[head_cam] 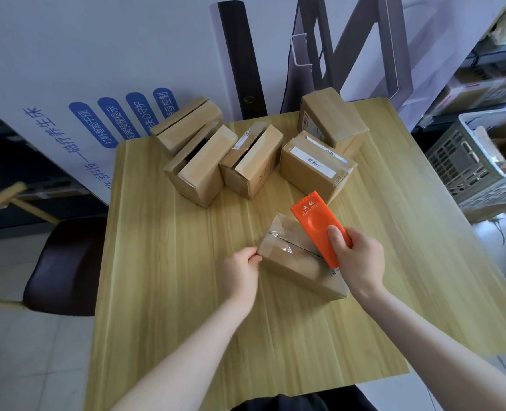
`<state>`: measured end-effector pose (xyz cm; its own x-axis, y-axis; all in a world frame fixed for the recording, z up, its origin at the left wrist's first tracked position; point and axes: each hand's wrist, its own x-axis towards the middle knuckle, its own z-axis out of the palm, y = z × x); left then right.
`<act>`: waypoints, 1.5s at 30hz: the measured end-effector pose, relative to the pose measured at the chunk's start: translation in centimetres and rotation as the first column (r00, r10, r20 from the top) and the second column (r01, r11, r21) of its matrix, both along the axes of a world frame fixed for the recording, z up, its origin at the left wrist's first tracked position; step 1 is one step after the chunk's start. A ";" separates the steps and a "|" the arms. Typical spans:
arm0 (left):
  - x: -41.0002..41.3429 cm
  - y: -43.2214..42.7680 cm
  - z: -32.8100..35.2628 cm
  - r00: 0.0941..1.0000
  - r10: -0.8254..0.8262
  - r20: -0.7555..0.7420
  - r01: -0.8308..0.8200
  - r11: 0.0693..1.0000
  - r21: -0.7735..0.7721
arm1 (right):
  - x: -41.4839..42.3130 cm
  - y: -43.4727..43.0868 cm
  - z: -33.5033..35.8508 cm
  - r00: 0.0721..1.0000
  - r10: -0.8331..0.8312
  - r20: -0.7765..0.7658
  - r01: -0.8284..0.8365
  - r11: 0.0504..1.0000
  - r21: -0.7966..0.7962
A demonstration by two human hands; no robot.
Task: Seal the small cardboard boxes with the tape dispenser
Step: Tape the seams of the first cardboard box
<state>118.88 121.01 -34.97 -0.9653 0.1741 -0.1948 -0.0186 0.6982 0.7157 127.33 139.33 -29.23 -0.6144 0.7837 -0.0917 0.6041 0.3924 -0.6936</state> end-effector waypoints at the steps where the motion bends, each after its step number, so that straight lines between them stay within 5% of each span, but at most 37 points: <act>1: 1.4 0.6 0.0 0.996 0.091 0.026 -0.092 0.995 0.037 | 0.0 -0.1 0.0 1.000 0.003 0.006 -0.003 1.000 0.006; 4: 4.7 2.8 0.2 0.956 0.233 0.177 -0.259 0.955 0.142 | -0.1 -0.4 -0.1 0.999 0.021 0.026 -0.021 0.999 0.024; 7: 5.8 4.4 0.6 0.921 0.186 0.342 -0.271 0.937 0.220 | -0.3 -0.1 0.0 1.000 0.021 0.021 -0.022 1.000 0.010; 19: 4.1 2.7 1.2 0.843 0.194 0.501 -0.410 0.835 0.368 | -0.1 0.5 -0.1 0.999 -0.007 -0.043 0.005 0.999 -0.036; 22: 2.0 1.9 1.7 0.945 0.168 0.281 -0.235 0.945 0.227 | 0.5 0.9 -0.3 0.998 0.004 -0.065 -0.008 0.998 -0.061; 25: -0.9 3.3 2.8 0.990 -0.117 -0.082 0.124 0.987 0.099 | 0.7 1.3 -0.4 0.995 0.006 -0.099 -0.016 0.995 -0.100; 28: -2.7 6.1 2.4 0.902 -0.409 -0.141 0.402 0.913 -0.074 | 1.1 1.6 -0.2 0.983 -0.040 -0.181 0.018 0.993 -0.119; 31: -1.8 7.4 0.3 0.736 -0.675 -0.058 0.598 0.688 -0.411 | 1.7 2.1 0.0 0.952 -0.117 -0.281 0.081 0.987 -0.135; 34: -0.2 6.8 -1.2 0.687 -0.722 -0.084 0.563 0.602 -0.566 | 2.2 2.7 0.3 0.934 -0.142 -0.328 0.095 0.983 -0.156; 37: -1.2 4.4 -1.3 0.765 -0.633 -0.122 0.463 0.671 -0.579 | 2.7 3.0 0.6 0.924 -0.128 -0.360 0.061 0.980 -0.192; 42: -6.7 -3.6 0.7 0.938 -0.232 -0.256 0.049 0.824 -0.565 | 2.3 2.8 0.4 0.921 -0.146 -0.361 0.049 0.963 -0.266; 45: -9.8 -6.8 1.0 0.957 -0.155 -0.244 0.022 0.881 -0.473 | 1.0 1.7 0.5 0.927 -0.134 -0.350 0.027 0.956 -0.293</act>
